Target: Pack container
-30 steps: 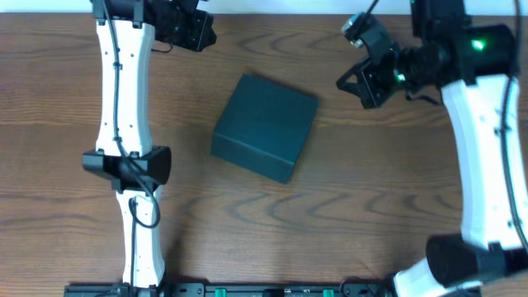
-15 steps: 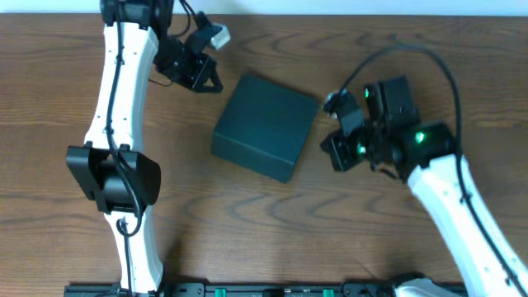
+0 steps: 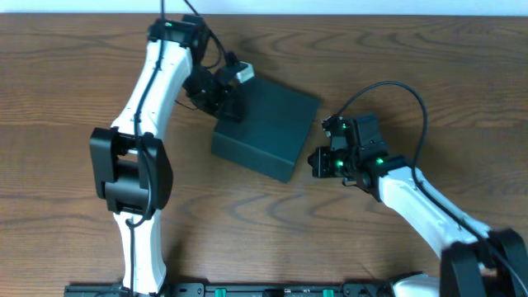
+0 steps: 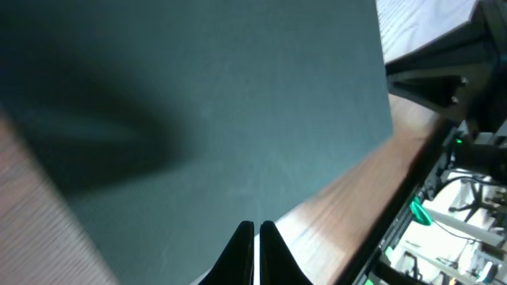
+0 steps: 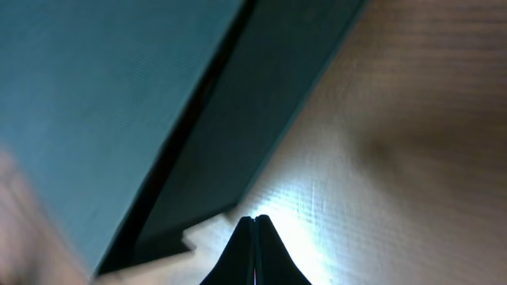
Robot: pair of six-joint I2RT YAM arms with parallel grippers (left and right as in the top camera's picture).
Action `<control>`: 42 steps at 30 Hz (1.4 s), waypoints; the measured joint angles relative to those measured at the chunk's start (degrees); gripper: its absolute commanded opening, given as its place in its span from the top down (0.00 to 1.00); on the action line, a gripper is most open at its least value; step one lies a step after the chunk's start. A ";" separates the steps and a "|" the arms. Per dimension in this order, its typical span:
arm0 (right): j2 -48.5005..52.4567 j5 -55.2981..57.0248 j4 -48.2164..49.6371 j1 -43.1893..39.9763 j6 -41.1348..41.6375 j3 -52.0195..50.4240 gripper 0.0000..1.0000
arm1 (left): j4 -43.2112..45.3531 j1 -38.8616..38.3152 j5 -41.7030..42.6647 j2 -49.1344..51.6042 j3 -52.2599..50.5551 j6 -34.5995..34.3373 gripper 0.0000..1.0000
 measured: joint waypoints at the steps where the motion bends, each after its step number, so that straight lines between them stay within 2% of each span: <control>1: 1.22 0.02 1.84 0.00 0.68 -0.13 0.99 | 0.76 -0.55 -0.55 0.00 -0.72 -0.74 0.94; 11: 8.33 2.34 18.84 -0.50 6.27 -0.33 0.99 | 2.27 -0.72 -4.57 0.00 -3.04 -6.10 0.95; 29: 11.52 2.27 24.30 -4.20 7.10 3.37 0.99 | 6.78 -3.23 -9.57 -0.02 -6.64 -13.88 0.94; 42: 21.42 0.98 20.79 -4.87 5.92 15.56 0.99 | 6.12 -4.81 -11.87 -0.02 -6.69 -17.25 0.94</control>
